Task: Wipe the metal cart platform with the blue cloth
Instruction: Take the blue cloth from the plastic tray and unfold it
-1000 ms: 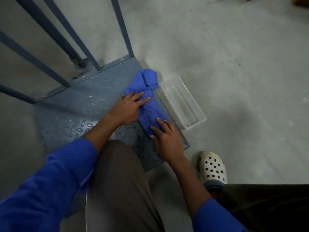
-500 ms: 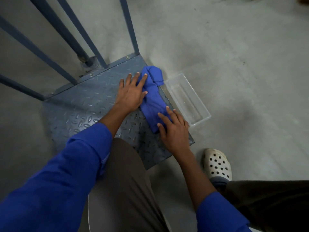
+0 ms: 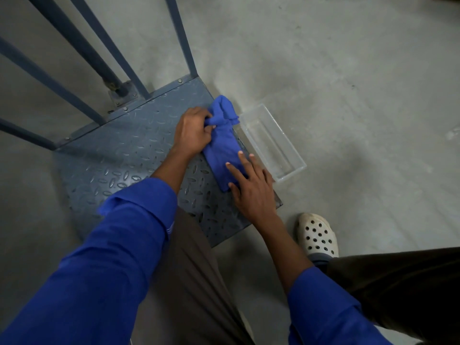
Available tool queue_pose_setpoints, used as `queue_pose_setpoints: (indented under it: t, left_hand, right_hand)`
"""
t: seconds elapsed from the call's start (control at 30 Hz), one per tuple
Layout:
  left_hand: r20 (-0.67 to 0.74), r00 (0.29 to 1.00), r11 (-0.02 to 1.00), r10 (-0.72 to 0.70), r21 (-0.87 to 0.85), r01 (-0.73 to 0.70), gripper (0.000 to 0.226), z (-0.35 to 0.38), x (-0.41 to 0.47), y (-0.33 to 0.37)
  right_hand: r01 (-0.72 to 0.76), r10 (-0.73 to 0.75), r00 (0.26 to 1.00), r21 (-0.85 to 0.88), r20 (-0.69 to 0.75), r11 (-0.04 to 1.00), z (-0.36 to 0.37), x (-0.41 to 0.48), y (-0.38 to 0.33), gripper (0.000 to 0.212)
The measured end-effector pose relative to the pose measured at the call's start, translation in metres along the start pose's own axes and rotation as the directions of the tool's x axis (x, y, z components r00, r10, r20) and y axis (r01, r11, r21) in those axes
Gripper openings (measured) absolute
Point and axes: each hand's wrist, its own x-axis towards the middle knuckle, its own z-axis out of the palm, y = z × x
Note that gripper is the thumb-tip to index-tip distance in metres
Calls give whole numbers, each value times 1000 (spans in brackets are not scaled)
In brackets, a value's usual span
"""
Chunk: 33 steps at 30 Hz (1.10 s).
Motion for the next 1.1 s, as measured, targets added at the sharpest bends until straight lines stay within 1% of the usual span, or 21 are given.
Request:
queue_pose_setpoints:
  t: [0.07, 0.13, 0.23, 0.27, 0.3, 0.33, 0.43, 0.5, 0.6, 0.7, 0.77, 0.87, 0.97, 1.03, 1.1]
  left_hand:
    - [13, 998, 997, 69, -38, -68, 21, -4, -1, 2]
    - [70, 992, 993, 107, -49, -104, 30, -8, -5, 5]
    - [211, 975, 992, 69, 88, -89, 59, -11, -13, 9]
    - [246, 968, 989, 47, 122, -79, 65, -10, -16, 9]
    - [258, 965, 988, 37, 135, -74, 65, -8, -17, 7]
    - [255, 967, 989, 32, 131, -67, 60, -7, -18, 5]
    - [219, 976, 995, 14, 93, -35, 32, -10, -22, 4]
    - [209, 977, 996, 33, 75, -50, 23, -13, -25, 5]
    - [141, 983, 990, 118, 65, -128, 22, -18, -34, 11]
    - [14, 971, 970, 238, 39, -238, 20, -26, -48, 17]
    - [-48, 953, 954, 300, 33, -298, 19, -33, -59, 19]
    - [-82, 925, 928, 372, -4, -373, 19, -43, -72, 25]
    - [-104, 929, 924, 354, -113, -365, 20, -57, -81, 31]
    - [-115, 946, 920, 304, -222, -323, 18, -69, -81, 31]
    - [-119, 973, 918, 200, -325, -228, 16, -79, -75, 30]
  right_hand:
    - [6, -6, 1000, -5, -3, 1000, 1, 0, -3, 62]
    - [6, -7, 1000, -19, -16, 1000, 0, 0, -5, 62]
    - [-13, 12, 999, -32, -41, 999, 0, 3, -4, 63]
    - [-17, 16, 999, -27, -34, 999, 0, 4, -3, 64]
    - [-19, 18, 1000, -25, -24, 1000, 1, 5, -2, 64]
    - [-18, 18, 1000, -27, -13, 999, 2, 6, -1, 64]
    - [-20, 20, 1000, -23, 5, 1000, 7, 7, 4, 67]
    - [-48, 47, 999, 8, 19, 999, 7, 9, 8, 71]
    - [-98, 96, 995, 70, 25, 993, 3, 18, 13, 78]
    - [-111, 120, 991, 147, -52, 983, -8, 32, 18, 79]
    - [-69, 84, 992, 144, -99, 987, -18, 40, 19, 78]
    - [1, 18, 991, 143, -135, 990, -32, 50, 20, 83]
    - [62, -47, 995, 175, -89, 983, -37, 56, 20, 86]
    - [83, -75, 996, 191, -46, 978, -39, 63, 18, 77]
    - [19, -27, 999, 272, 26, 962, -44, 68, 12, 68]
